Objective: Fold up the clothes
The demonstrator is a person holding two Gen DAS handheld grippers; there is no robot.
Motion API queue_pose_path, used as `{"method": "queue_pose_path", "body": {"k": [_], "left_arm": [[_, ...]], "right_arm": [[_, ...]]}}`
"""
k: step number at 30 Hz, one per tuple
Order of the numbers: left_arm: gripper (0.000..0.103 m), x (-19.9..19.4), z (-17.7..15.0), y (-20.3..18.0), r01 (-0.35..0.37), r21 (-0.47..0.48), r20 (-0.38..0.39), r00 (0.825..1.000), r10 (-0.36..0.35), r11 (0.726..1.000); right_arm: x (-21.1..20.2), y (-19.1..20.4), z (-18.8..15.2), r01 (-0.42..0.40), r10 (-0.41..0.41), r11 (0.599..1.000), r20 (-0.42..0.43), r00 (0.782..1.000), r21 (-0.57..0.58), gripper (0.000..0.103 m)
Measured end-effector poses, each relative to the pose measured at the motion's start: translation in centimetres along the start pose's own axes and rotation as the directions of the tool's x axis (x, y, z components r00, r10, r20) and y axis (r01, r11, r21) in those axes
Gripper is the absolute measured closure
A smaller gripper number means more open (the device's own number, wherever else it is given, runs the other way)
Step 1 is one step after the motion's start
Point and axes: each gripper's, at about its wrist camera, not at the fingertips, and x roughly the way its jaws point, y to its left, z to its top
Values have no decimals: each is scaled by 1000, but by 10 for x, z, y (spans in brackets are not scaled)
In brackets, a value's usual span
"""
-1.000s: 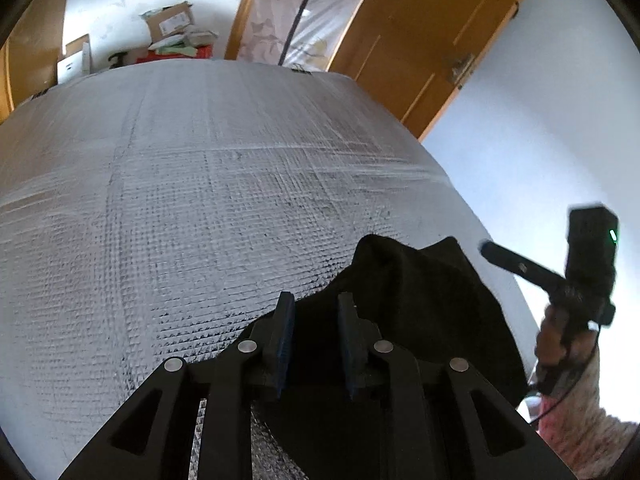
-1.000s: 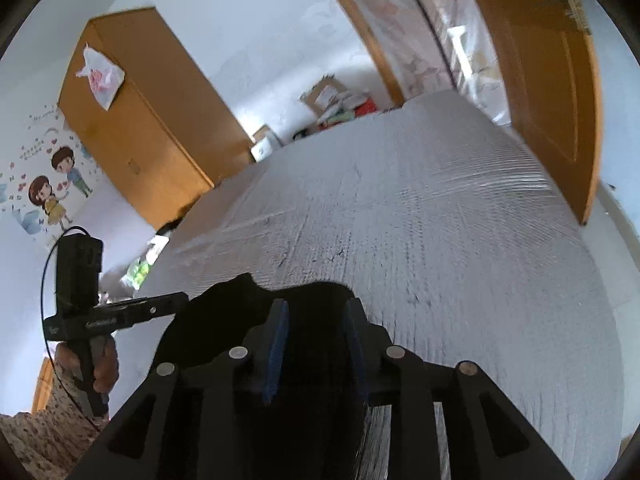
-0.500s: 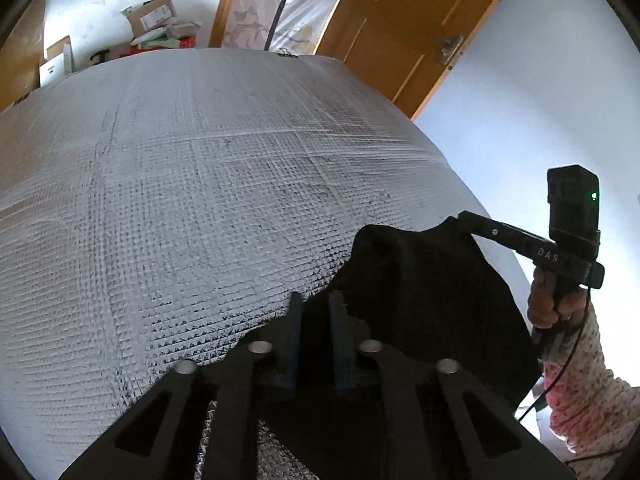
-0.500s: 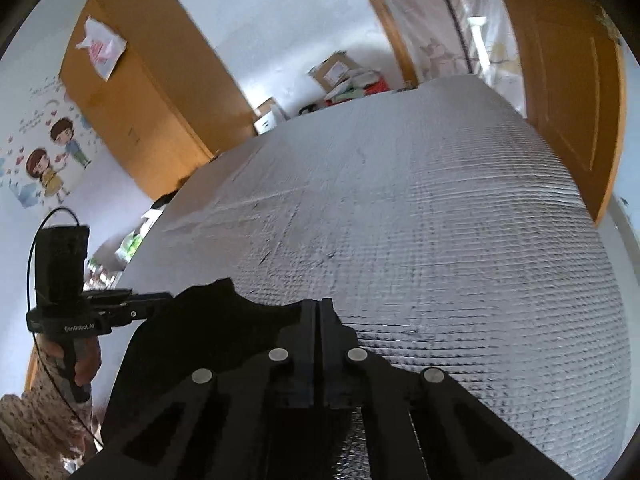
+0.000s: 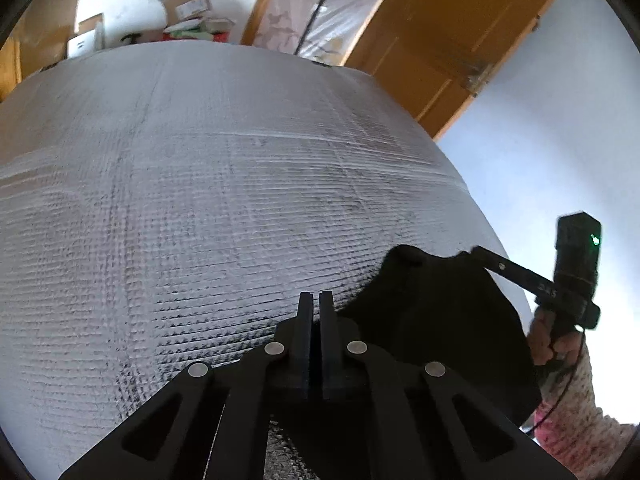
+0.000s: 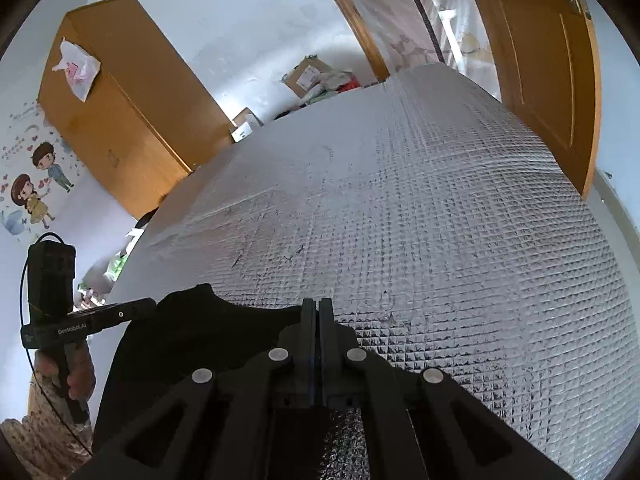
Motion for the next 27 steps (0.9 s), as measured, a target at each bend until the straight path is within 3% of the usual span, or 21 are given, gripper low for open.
{"method": "queue_pose_path", "body": {"k": [3, 6, 12, 17, 22, 23, 27], "left_arm": [[98, -2, -2, 0, -29, -18, 4, 1000, 29, 999], [87, -12, -7, -3, -53, -25, 14, 998, 53, 998], [82, -37, -33, -7, -41, -68, 60, 997, 45, 997], [80, -30, -57, -20, -98, -16, 25, 995, 98, 995], [79, -28, -62, -15, -94, -49, 7, 995, 95, 994], [79, -27, -63, -14, -97, -51, 1, 995, 97, 994], [78, -31, -64, -11, -92, -74, 2, 996, 93, 993]], "right_arm": [[-10, 8, -2, 15, -15, 1000, 18, 1000, -18, 100], [-27, 25, -9, 33, -29, 996, 49, 998, -84, 99], [-59, 67, -38, 47, -22, 967, 100, 995, -251, 89], [-45, 63, -61, 101, -93, 967, 44, 995, -234, 88], [-50, 45, -68, 79, -73, 985, 42, 996, -153, 82], [-52, 44, -68, 85, -81, 985, 38, 996, -149, 78], [-61, 49, -69, 111, -106, 980, 40, 994, -164, 77]]}}
